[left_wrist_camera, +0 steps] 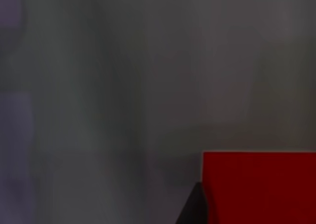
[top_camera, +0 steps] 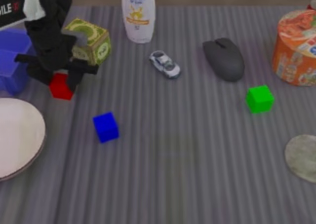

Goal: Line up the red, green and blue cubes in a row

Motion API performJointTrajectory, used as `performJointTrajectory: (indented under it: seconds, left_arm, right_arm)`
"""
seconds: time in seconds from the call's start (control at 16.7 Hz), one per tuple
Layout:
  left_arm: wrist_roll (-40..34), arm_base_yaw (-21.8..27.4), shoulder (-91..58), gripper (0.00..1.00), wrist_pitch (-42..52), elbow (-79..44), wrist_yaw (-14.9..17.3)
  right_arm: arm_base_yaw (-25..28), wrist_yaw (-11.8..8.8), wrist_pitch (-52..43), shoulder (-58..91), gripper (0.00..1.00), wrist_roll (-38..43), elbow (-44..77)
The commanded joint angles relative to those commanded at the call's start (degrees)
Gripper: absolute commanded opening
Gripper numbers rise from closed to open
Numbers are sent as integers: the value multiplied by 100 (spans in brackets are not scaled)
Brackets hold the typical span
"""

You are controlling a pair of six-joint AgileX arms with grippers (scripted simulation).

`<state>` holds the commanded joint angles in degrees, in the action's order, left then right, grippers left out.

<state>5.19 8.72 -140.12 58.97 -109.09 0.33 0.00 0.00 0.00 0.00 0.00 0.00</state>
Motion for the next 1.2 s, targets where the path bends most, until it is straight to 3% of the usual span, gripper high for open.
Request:
performJointTrajectory:
  seconds: [0.3,0.72,1.02,1.2]
  left_arm:
    - [13,24,186,0,142,-151,3]
    - [-8,-85,441,0,1414,-1151,11]
    - [-14,-51,442,0,1419,-1149,7]
    - [-403,245,676,0,1331,-847,-20]
  right_arm:
    - [0,0,0,0,100,0,0]
    - [0,0,0,0,100,0,0]
    - [0,0,0,0,100,0,0]
    - [0,0,0,0,100,0,0]
